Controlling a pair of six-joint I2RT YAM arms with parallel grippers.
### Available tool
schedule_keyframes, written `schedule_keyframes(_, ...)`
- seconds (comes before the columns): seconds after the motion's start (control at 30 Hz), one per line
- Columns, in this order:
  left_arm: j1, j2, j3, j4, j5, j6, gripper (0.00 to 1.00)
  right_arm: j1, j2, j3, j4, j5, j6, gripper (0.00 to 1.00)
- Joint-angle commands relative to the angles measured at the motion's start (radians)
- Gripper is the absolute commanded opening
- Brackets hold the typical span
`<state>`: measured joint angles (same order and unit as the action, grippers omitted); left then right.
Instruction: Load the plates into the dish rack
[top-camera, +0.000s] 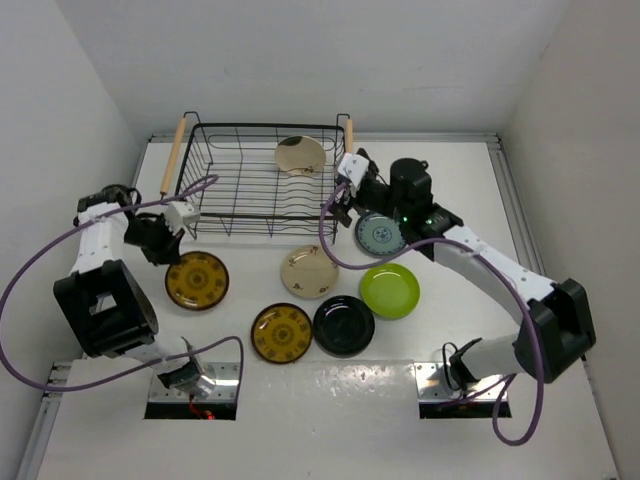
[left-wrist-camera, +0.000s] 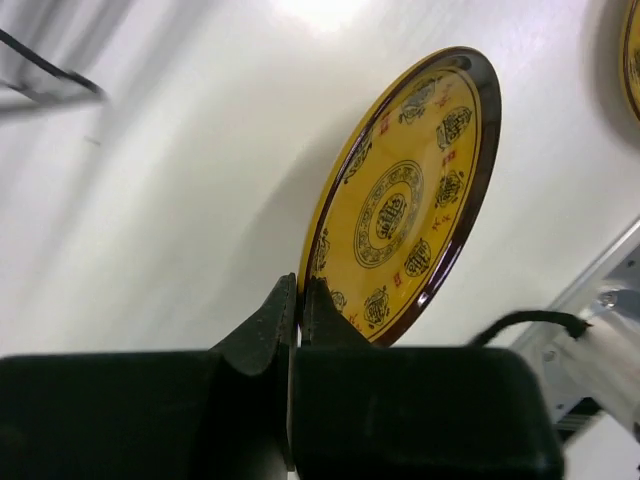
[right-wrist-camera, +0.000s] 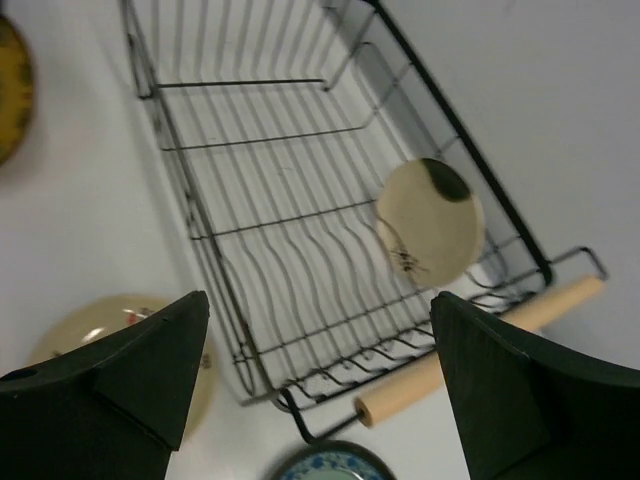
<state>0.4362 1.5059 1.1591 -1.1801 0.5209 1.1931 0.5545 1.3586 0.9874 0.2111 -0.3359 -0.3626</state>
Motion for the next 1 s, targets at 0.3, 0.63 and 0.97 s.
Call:
schedule_keyframes(0.3, -0.396, -0.127, 0.368, -0.118, 0.108, -0.229, 0.00, 0.059, 0.254, 0.350, -0.099, -0.299, 0.217, 0.87)
schedule_keyframes(0.63, -0.562, 0.104, 1.059, -0.096, 0.096, -0.336, 0.00, -0.126, 0.030, 0.139, 0.080, -0.109, 0.264, 0.86)
schedule_keyframes(0.97, -0.643, 0.373, 1.099, 0.301, 0.034, -0.204, 0.00, -0.271, -0.006, 0.073, 0.082, -0.068, 0.248, 0.86)
